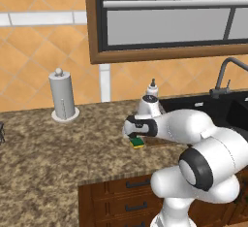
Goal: Pick up the sponge from the counter and clean the cutting board by briefly scrubbing or pressing down on the cutting board. Once finished, release the sponge.
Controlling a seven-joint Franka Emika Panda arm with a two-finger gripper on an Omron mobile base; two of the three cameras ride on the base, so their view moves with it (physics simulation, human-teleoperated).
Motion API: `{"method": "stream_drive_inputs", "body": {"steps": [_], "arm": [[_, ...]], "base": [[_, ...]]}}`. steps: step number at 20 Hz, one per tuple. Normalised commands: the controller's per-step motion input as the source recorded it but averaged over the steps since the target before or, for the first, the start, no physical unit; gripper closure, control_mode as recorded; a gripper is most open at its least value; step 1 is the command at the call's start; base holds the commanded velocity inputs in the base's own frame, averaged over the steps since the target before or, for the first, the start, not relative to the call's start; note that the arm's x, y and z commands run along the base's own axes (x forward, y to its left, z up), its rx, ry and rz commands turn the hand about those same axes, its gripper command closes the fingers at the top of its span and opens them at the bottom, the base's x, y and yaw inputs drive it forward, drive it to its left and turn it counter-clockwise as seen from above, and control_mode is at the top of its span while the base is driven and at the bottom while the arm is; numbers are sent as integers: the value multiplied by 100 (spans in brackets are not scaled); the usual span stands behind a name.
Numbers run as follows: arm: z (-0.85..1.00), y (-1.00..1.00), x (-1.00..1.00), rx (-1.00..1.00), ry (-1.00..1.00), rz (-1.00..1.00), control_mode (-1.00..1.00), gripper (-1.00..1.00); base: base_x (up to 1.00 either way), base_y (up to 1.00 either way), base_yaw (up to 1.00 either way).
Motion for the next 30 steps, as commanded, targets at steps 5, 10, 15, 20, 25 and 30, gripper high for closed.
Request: {"method": "stream_drive_inputs", "body": {"steps": [5, 10, 15, 20, 25, 30], "arm": [[-24, 12, 4, -2, 0, 7, -100, -100], [-22, 5, 6, -1, 0, 7, -100, -100], [-25, 1, 14, 0, 0, 7, -100, -100], [-31, 9, 22, -1, 3, 8, -100, -100], [-38, 25, 14, -2, 2, 5, -100, 100], [-34, 14, 4, -1, 0, 0, -100, 100]], "base": [[0, 0, 0], [0, 0, 0], [0, 0, 0], [0, 0, 0], [0, 0, 0], [0, 0, 0]]}}
